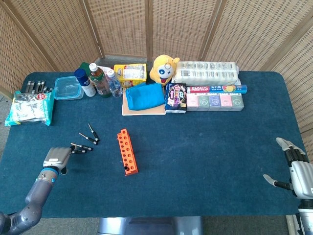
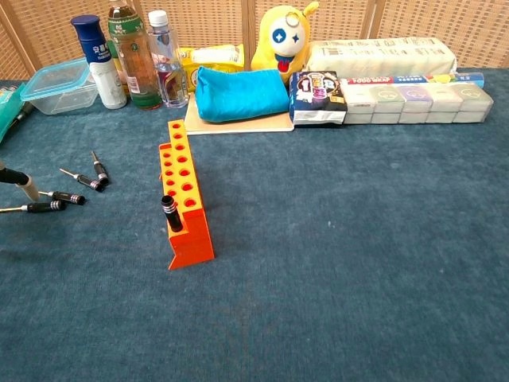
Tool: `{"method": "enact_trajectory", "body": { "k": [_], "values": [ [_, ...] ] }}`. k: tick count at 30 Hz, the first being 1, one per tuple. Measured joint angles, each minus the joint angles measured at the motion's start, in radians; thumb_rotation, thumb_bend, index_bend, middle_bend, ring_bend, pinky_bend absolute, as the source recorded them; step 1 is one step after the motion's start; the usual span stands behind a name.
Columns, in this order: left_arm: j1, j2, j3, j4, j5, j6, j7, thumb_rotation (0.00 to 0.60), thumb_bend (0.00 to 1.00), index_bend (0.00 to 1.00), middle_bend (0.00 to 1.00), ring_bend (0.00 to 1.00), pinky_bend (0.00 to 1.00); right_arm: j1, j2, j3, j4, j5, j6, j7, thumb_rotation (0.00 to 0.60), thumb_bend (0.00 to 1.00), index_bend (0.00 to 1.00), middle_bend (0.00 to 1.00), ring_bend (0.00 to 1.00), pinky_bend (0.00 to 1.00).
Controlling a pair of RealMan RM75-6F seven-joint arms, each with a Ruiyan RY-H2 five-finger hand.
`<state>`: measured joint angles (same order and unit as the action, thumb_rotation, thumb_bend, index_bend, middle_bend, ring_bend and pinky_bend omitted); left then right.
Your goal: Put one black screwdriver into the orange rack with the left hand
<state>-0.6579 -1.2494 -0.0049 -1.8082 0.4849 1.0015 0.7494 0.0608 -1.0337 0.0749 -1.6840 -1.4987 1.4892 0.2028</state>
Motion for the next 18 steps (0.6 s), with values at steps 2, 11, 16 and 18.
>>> {"method": "enact_trajectory", "body": {
  "k": [2,11,16,18],
  "values": [
    [-0.003,-0.002,0.006,-0.001,-0.003,0.008,0.002,0.6,0.25,0.19,1.0,1.0,1.0,0.0,0.0,0.0,0.0,0.0,-0.001,0.001,0.6,0.0,0.04,0.1,0.12,0.11],
    [-0.018,-0.014,0.023,-0.007,-0.006,0.044,0.023,0.6,0.25,0.19,1.0,1.0,1.0,0.001,0.002,-0.001,-0.001,-0.001,-0.003,0.004,0.6,0.0,0.04,0.1,0.13,0.11],
    [-0.027,-0.028,0.032,-0.015,-0.006,0.083,0.049,0.6,0.25,0.19,1.0,1.0,1.0,0.001,0.003,-0.001,0.0,0.002,-0.007,0.006,0.6,0.0,0.04,0.1,0.13,0.11],
    [-0.03,-0.034,0.035,-0.021,-0.005,0.098,0.059,0.6,0.25,0.19,1.0,1.0,1.0,0.001,0.003,-0.001,0.0,0.003,-0.008,0.006,0.6,0.0,0.04,0.1,0.13,0.11]
  ]
}}
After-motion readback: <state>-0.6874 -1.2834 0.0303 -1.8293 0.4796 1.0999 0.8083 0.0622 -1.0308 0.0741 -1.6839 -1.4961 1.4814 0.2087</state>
